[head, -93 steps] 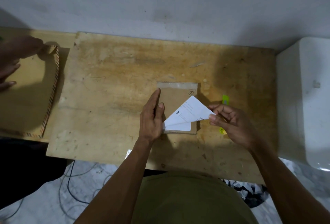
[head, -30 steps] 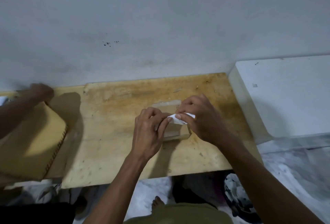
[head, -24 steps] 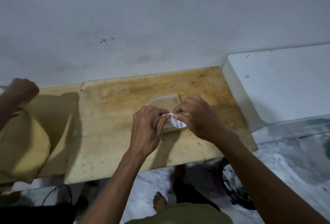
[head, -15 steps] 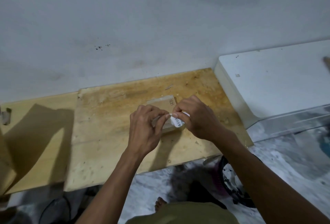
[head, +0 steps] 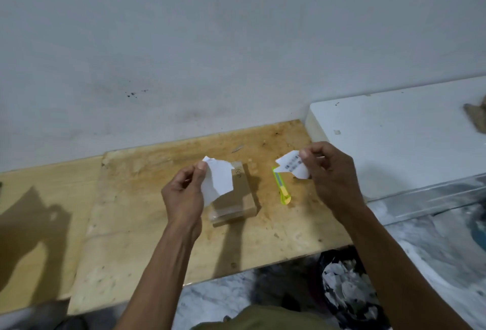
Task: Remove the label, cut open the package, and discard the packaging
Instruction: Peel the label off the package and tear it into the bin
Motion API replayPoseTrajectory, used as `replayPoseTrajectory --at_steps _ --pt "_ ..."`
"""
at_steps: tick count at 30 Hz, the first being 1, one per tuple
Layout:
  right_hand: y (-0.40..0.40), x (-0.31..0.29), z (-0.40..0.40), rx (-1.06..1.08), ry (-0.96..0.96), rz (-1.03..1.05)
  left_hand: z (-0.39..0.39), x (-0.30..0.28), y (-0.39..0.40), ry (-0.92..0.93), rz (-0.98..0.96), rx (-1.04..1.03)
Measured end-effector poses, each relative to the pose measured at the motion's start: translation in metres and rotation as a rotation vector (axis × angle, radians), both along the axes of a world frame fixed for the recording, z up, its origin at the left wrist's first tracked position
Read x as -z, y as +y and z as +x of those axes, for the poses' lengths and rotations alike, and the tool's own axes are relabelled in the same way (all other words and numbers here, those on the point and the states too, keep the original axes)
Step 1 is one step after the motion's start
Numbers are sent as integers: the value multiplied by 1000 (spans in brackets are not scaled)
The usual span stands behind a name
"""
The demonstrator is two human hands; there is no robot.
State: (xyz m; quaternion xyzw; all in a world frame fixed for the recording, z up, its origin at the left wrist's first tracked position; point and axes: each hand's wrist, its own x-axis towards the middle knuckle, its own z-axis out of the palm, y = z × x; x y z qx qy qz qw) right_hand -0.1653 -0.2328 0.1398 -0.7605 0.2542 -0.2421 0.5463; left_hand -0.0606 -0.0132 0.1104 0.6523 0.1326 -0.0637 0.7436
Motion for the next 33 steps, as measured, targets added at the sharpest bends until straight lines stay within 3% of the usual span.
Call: replayPoseTrajectory --at_steps 6,12,15,19,23,26,33 --pt "28 -9 17 -232 19 -79 -15 -5 -37 25 -21 71" --pt "11 -7 29 -427 8 -407 -20 -17 -41 -8 25 315" --pt "9 -6 35 -505 63 -376 -22 -24 -42 -11 27 433" --pt "9 -2 37 -406 -5 -273 -23 -23 -40 -32 21 410" --pt "4 -1 33 -525 36 -255 -29 -17 -32 -146 176 413" --pt "4 1 36 -630 145 -429 -29 -16 -31 -253 325 435" --pt "3 -2 35 -580 193 -522 -25 -21 -31 -382 573 427"
